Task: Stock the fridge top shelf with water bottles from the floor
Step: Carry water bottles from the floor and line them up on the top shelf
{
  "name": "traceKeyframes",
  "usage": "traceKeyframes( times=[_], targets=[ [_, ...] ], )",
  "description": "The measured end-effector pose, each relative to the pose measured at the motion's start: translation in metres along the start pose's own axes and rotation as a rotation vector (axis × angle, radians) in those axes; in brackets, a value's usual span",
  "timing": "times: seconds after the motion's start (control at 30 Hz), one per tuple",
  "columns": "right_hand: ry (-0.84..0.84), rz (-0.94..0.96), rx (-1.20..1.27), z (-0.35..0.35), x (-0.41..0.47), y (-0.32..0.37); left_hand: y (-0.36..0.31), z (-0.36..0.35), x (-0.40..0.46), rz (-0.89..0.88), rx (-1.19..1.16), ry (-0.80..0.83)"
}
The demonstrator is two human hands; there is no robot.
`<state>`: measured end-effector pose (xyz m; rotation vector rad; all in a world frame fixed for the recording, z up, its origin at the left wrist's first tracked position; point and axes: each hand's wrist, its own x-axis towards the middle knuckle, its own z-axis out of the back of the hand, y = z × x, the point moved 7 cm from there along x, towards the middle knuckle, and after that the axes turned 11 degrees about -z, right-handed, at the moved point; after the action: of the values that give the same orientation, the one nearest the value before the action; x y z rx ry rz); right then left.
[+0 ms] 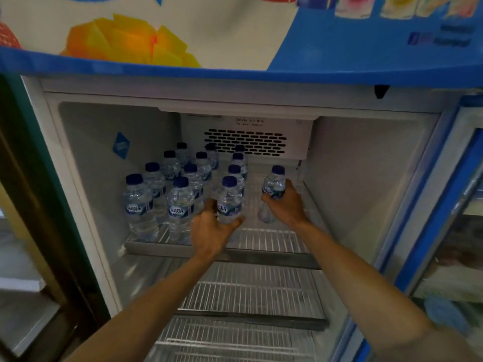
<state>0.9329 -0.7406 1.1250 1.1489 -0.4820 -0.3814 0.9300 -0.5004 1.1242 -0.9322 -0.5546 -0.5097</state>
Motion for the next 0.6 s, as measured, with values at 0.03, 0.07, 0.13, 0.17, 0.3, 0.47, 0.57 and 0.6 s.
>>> traceKeyframes(
  times=[0.03, 0.07, 0.13, 0.17, 0.3, 0.47, 0.57, 0.6],
  targets=[
    [0.001, 0.004, 0.003, -0.001, 0.002, 0.000, 0.000, 0.000, -0.001, 0.003, 0.024, -0.006],
    [0.005, 0.015, 0.000, -0.002, 0.004, 0.000, -0.001, 0.000, -0.001, 0.002, 0.046, -0.012],
    [0.021, 0.037, -0.012, -0.006, 0.005, -0.001, 0.002, -0.002, 0.001, 0.007, 0.056, 0.001],
    [0.034, 0.044, -0.015, -0.007, 0.005, -0.002, 0.005, -0.004, 0.001, 0.011, 0.042, 0.023],
    [0.067, 0.042, -0.040, -0.012, 0.006, -0.009, 0.020, -0.017, 0.000, 0.020, -0.064, 0.206],
    [0.034, 0.066, -0.125, -0.009, 0.012, -0.015, 0.025, -0.024, -0.001, 0.062, -0.100, 0.296],
    [0.021, 0.062, -0.156, -0.007, 0.013, -0.016, 0.020, -0.021, -0.002, 0.056, -0.077, 0.244],
    [0.022, 0.070, -0.152, -0.007, 0.012, -0.014, 0.019, -0.021, -0.002, 0.048, -0.065, 0.234]
  ],
)
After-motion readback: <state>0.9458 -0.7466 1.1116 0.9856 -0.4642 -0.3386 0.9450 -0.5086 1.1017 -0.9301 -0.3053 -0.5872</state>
